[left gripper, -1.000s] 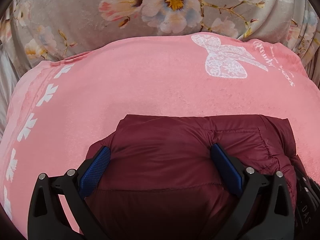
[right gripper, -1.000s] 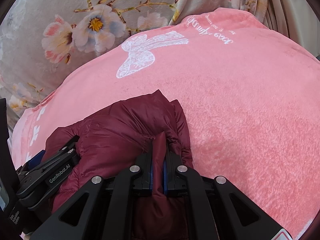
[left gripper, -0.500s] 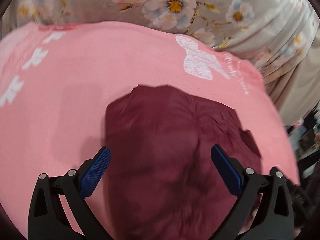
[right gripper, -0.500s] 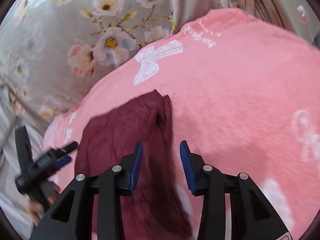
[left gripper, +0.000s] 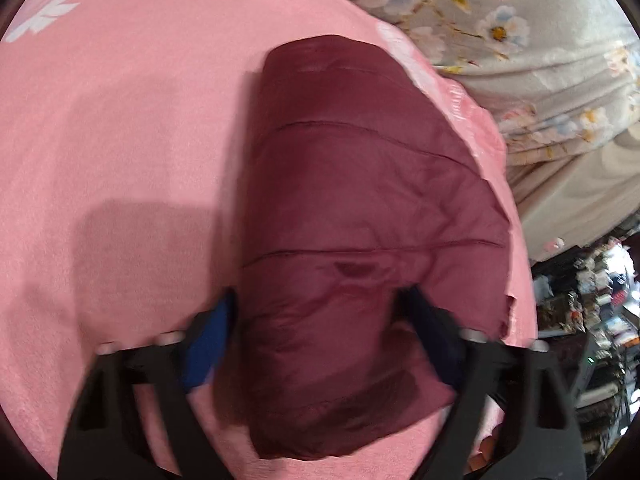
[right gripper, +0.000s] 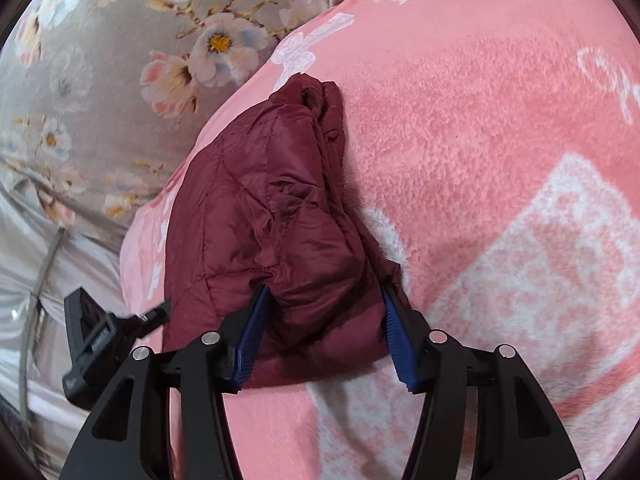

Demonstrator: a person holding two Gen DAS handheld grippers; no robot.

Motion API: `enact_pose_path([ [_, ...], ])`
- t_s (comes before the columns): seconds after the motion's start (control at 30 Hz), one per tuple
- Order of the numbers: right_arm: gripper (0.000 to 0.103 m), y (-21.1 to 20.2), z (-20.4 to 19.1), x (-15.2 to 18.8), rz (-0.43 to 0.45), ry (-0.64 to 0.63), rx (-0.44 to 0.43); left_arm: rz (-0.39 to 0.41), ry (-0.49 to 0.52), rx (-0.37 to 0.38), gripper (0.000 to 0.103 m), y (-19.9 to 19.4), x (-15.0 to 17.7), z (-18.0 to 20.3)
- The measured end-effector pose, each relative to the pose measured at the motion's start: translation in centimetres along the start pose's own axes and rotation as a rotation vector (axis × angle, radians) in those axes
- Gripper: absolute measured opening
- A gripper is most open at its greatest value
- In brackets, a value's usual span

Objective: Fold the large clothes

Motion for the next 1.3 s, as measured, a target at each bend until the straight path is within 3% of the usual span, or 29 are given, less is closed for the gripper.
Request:
enact_pose_path([
  [0.03,0.030,0.0,-0.1,0.0,0.002,0.003,-0.010,0.010,0.005,-0.011,0.058,-0.3,-0.1,0.1],
  [0.07,0.024,0.0,-0.7,0.0,0.002,-0.011,-0.033,0.016,0.016,-0.005,0.047,-0.8,-0.2,0.2],
  [0.17,0.014,-1.3,-2.8,0.2,0.013,-0.063,-0.075,0.037,0.045,0.023,0.034,-3.1,-0.2,0.3],
  [0.3,0.013,-4.1,-6.3,2.6,-0.001,-0.204,-0.112,0.057,0.144,0.022,0.033,-8.4,1.7,-0.6],
  [0.4,0.013,-5.4,-8.1,6.5,-0.052,-0.288,-0.106,0.041,0.182,-0.012,0.033,-10.7,4.7,-2.7],
  [0.47,0.013,-5.2,-8.5,9.7,-0.098,-0.346,-0.061,0.022,0.174,-0.051,0.034,-11.1,7.1,-5.1],
  [0.57,0.014,-4.5,-7.9,12.4,-0.106,-0.354,-0.030,0.025,0.118,-0.025,0.036,-11.0,8.7,-6.9],
  [0.73,0.014,-3.7,-6.8,12.5,-0.108,-0.318,-0.039,0.033,0.103,-0.023,0.045,-9.6,8.3,-7.4],
  [0.77,0.015,-3.9,-6.7,12.6,-0.107,-0.331,-0.031,0.028,0.093,-0.014,0.047,-9.4,8.2,-7.5],
  [0.9,0.036,-4.3,-7.4,12.1,-0.113,-0.316,-0.027,-0.013,-0.037,0.087,0.057,-10.1,8.0,-8.9],
  [0.97,0.051,-5.9,-7.4,11.1,-0.083,-0.293,-0.048,-0.017,-0.077,0.115,0.070,-10.9,7.4,-9.1],
  [1.0,0.067,-7.1,-7.5,10.0,-0.042,-0.265,-0.067,0.000,-0.085,0.128,0.074,-11.6,6.8,-9.1],
  [1.03,0.075,-7.7,-7.5,8.9,-0.013,-0.246,-0.076,0.016,-0.087,0.138,0.082,-11.9,6.2,-9.1],
  [1.1,0.076,-8.0,-7.3,6.6,0.031,-0.200,-0.092,0.047,-0.108,0.155,0.088,-12.2,4.5,-8.7],
  [1.17,0.076,-6.7,-6.9,5.3,0.019,-0.167,-0.089,0.024,-0.134,0.191,0.088,-11.4,3.7,-8.2],
  [1.23,0.076,-3.0,-6.4,5.0,-0.055,-0.106,-0.115,-0.030,-0.168,0.223,0.088,-10.0,3.6,-7.8],
  [1.3,0.076,-1.8,-6.6,5.4,-0.093,-0.080,-0.146,-0.072,-0.187,0.249,0.088,-8.7,3.8,-7.3],
])
Point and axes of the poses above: each gripper's, at about its wrist camera, not at the fingertips, and y roughly the way its jaws point, z to its right, x to its underside, the point moved 10 cm from there along y, roughly the way its jaws point, and after that the axes turned 10 degrees about -y, right-handed, at the moved point
